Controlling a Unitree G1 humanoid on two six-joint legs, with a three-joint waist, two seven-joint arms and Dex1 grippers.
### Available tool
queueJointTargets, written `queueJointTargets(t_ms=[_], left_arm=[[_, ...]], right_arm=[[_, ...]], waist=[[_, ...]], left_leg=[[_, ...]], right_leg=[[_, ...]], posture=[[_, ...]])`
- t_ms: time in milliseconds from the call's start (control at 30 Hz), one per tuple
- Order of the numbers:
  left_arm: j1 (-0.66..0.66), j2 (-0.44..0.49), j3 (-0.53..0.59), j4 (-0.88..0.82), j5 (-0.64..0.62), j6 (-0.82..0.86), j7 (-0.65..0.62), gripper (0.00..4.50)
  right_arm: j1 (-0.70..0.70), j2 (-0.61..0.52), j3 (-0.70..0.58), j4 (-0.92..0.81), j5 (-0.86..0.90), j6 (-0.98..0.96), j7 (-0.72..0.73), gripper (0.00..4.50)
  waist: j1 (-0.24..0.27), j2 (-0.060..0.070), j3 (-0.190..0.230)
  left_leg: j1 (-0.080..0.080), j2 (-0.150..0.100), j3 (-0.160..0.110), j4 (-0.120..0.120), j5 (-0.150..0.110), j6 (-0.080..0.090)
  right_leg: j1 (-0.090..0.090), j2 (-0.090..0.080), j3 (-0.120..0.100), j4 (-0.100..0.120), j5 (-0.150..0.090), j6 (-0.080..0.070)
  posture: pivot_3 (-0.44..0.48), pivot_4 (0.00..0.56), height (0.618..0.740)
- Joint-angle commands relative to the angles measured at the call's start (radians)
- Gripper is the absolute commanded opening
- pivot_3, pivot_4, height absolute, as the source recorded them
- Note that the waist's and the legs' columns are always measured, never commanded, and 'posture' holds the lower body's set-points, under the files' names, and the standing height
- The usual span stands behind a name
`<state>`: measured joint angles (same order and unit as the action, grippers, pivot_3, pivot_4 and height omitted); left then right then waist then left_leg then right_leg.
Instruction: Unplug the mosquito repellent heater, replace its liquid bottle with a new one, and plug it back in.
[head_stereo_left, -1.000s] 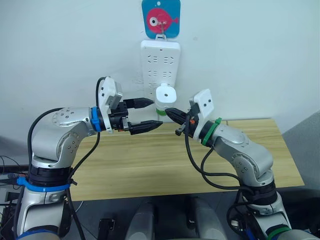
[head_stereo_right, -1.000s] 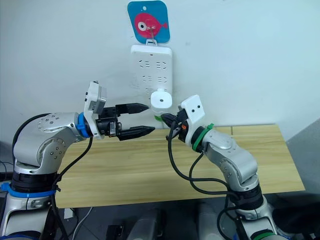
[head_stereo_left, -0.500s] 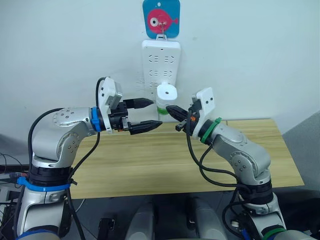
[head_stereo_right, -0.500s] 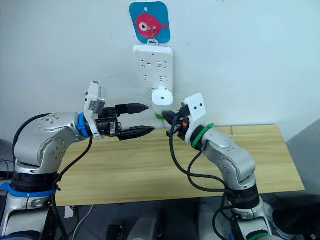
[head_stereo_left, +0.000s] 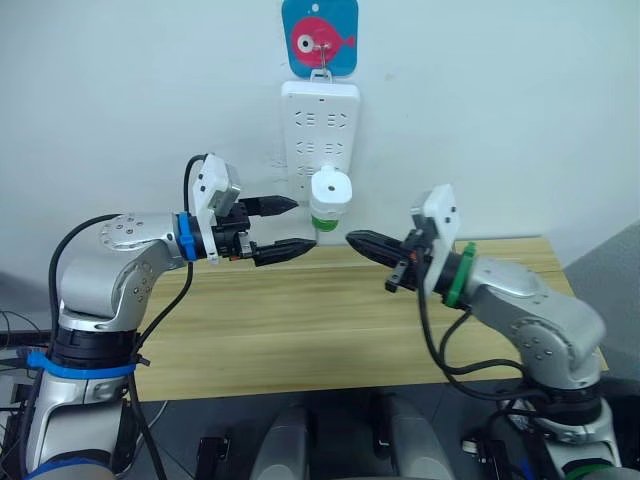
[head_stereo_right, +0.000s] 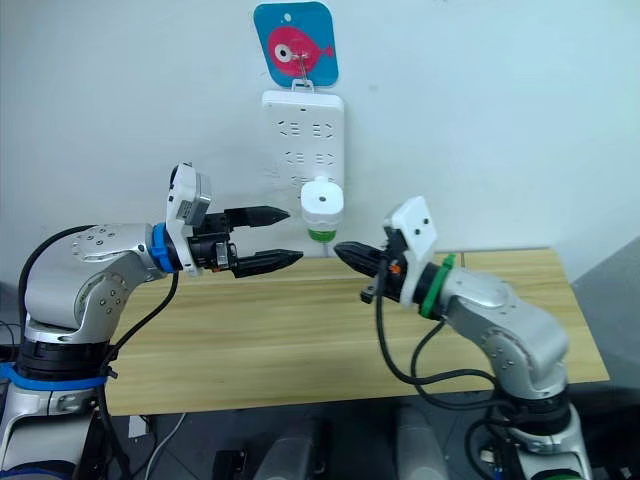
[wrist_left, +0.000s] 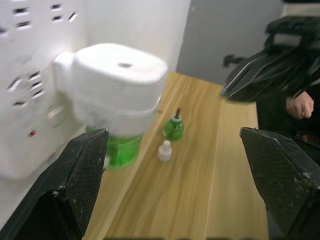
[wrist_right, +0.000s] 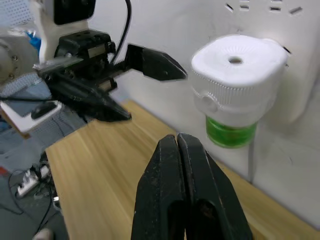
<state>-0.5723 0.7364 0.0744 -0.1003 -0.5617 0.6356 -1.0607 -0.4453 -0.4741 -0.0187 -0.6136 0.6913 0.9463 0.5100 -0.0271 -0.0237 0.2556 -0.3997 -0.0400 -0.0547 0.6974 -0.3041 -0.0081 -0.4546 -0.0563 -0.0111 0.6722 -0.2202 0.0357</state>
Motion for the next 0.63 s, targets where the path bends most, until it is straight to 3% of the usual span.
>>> queueJointTargets(t_ms=[33, 133, 367, 633], left_arm=[[-0.020, 0.049, 0.057, 0.009, 0.010, -0.021, 0.007, 4.50], [-0.018, 0.093, 0.077, 0.025, 0.029, -0.032, 0.011, 4.50], [-0.028, 0.186, 0.137, 0.111, 0.022, -0.041, -0.026, 4.50], [0.021, 0.186, 0.158, 0.085, 0.017, -0.058, -0.022, 4.50]], right_arm=[[0.005, -0.098, -0.105, -0.017, 0.018, -0.060, 0.084, 0.93], [-0.027, -0.150, -0.167, 0.020, 0.047, -0.074, 0.115, 2.04], [-0.041, -0.232, -0.166, 0.047, 0.084, -0.088, 0.212, 4.48], [-0.074, -0.230, -0.123, 0.085, 0.088, -0.088, 0.226, 4.48]], waist=[[0.000, 0.000, 0.000], [0.000, 0.000, 0.000], [0.001, 0.000, 0.000], [0.017, -0.001, -0.001]], left_leg=[[0.000, 0.000, 0.000, 0.000, 0.000, 0.000], [0.000, 0.001, 0.000, 0.000, 0.000, 0.000], [0.000, 0.002, 0.001, 0.000, 0.000, 0.000], [0.000, 0.001, 0.001, 0.000, 0.000, 0.000]], right_leg=[[0.000, 0.000, 0.000, 0.000, 0.000, 0.000], [0.000, 0.000, 0.000, 0.000, 0.000, 0.000], [0.000, 0.000, 0.000, 0.000, 0.000, 0.000], [0.000, -0.001, 0.000, 0.000, 0.000, 0.000]], posture=[[0.013, 0.224, 0.740], [0.020, 0.217, 0.740], [0.049, 0.197, 0.740], [0.073, 0.185, 0.740]])
